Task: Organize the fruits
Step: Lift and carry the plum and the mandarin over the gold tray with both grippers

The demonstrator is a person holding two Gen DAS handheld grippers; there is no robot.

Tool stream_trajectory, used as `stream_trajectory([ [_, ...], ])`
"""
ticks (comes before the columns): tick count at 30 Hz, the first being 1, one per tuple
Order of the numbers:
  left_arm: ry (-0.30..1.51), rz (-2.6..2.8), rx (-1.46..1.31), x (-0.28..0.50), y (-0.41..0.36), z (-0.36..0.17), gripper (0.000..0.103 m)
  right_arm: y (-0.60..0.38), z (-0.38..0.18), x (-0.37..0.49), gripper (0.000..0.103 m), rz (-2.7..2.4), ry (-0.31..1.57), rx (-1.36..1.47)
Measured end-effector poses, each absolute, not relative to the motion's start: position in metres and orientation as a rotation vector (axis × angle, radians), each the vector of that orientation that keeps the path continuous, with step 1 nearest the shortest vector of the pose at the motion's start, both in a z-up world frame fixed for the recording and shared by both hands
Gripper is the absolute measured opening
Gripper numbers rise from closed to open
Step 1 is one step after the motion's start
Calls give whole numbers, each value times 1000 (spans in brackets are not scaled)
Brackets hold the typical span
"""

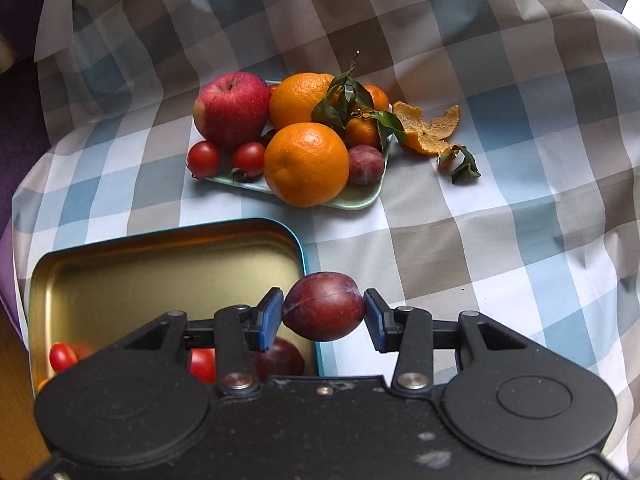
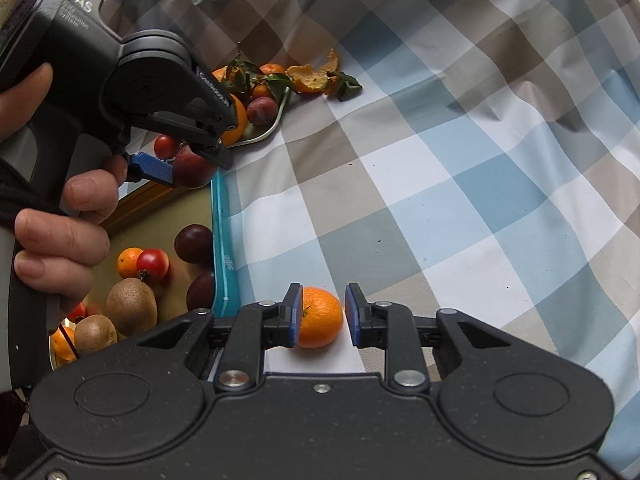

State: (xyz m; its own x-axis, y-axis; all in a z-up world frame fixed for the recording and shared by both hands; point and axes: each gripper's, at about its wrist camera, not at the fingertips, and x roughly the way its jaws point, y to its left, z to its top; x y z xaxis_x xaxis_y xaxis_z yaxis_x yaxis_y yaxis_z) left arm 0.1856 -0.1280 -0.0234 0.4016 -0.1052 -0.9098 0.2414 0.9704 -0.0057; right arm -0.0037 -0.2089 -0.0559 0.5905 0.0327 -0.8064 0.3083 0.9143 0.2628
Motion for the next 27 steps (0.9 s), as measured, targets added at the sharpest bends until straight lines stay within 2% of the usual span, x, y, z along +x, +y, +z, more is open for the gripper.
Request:
stream_trajectory([
  [3, 1154, -223, 123, 186, -125, -24, 44, -202, -57, -1, 37, -161, 937, 384],
  [5, 1147, -216, 132, 184, -124, -23, 44, -201, -61, 1, 45, -177, 956, 386],
  [12, 1153, -221, 116, 185, -122, -20, 44, -192, -74, 6, 46, -185, 1027, 372],
  [17, 1159, -218, 119, 186, -122, -21, 44, -185, -76, 8, 51, -212, 1020, 324],
  [27, 1167, -217, 123, 187, -123, -23, 44, -186, -82, 16, 54, -222, 1034, 330],
])
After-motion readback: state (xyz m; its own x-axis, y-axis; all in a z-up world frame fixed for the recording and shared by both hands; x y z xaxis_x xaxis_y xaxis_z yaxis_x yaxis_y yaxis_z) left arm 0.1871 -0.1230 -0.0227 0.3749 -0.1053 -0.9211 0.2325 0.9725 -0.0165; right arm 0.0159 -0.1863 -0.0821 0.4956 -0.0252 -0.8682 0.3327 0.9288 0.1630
